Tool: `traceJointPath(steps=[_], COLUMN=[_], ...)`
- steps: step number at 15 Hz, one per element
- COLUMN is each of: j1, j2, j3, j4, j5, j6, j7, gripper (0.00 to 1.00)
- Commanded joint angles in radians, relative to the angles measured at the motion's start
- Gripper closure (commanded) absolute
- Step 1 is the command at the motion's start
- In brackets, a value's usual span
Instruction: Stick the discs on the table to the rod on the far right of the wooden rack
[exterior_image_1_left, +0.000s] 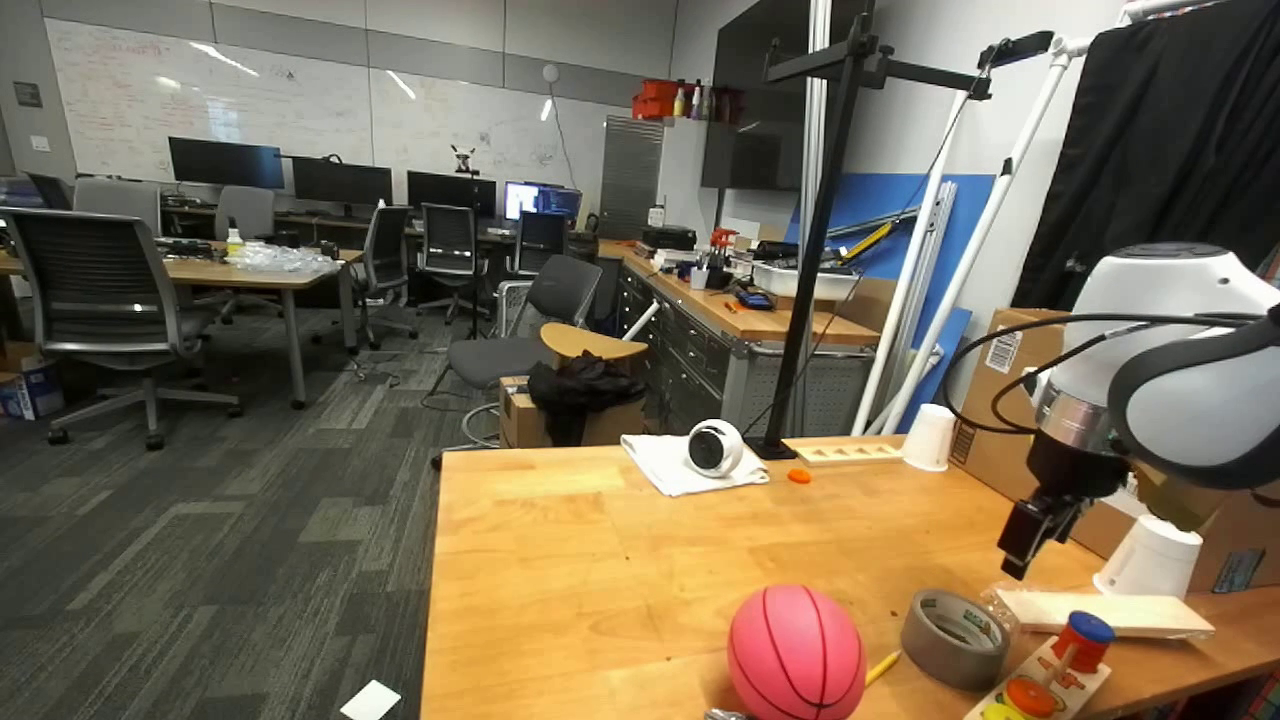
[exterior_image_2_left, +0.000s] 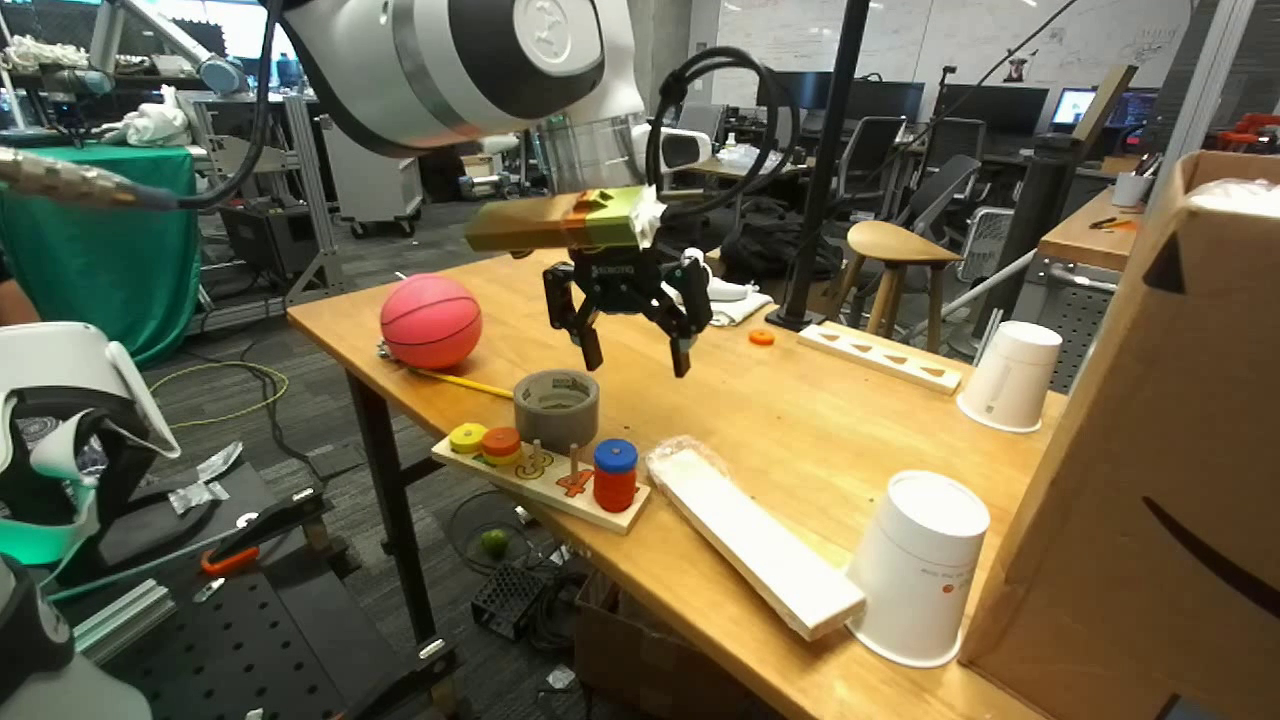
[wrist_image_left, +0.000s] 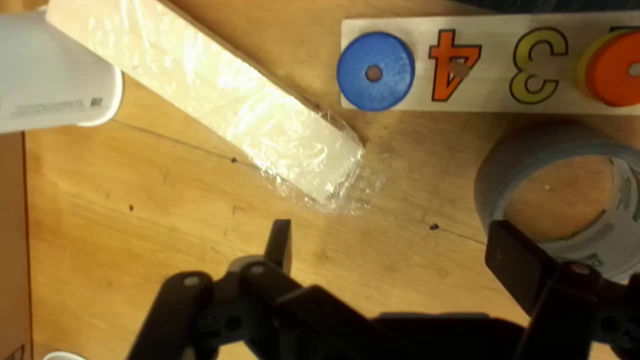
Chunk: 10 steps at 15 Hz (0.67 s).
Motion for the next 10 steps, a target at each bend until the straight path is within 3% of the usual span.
traceJointPath(steps=[1,5,10], j1=[0.035,0.075,0.112], j2=[0.015,0.098,0.314], j3=[0.036,0.072,0.088], j4=[0.034,0.123,0.370], j5=[-0.003,-0.001,0.001], j6=[0.050,0.056,0.019], j7=[-0.012,-0.029,-0.088], gripper=[0.00,0.00,0.00])
